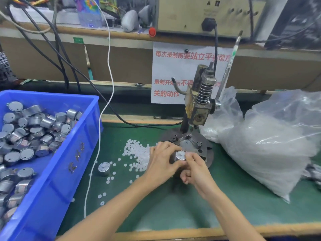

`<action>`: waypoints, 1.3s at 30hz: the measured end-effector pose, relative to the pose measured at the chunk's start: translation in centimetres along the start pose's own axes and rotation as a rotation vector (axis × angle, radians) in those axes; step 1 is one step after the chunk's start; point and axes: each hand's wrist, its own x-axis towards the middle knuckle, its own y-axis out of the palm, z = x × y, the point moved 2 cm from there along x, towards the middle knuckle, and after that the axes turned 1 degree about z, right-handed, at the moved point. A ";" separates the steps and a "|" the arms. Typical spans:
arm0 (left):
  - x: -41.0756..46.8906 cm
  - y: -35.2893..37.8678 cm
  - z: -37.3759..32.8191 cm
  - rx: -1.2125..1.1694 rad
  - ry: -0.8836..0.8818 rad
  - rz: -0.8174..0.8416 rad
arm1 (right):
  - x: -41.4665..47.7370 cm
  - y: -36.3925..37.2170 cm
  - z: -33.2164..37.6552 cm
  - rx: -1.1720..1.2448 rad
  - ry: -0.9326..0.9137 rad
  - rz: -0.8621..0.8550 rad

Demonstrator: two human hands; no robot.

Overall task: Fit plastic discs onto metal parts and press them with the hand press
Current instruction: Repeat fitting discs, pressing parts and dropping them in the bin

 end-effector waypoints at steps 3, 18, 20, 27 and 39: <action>2.6 1.7 -0.5 0.075 -0.065 -0.035 | -0.1 -1.8 0.3 -0.032 -0.049 -0.073; 6.4 4.0 0.7 0.072 -0.140 -0.101 | 1.5 -6.1 7.6 -0.173 -0.584 -0.480; 6.4 4.0 0.5 0.081 -0.148 -0.095 | 3.2 -7.2 13.2 -0.142 -0.747 -0.596; 6.3 3.9 0.5 0.118 -0.176 -0.076 | 5.9 -7.8 22.5 0.014 -0.651 -0.364; 6.3 4.2 0.6 0.134 -0.157 -0.097 | 1.6 -5.1 13.9 0.107 -1.025 -0.426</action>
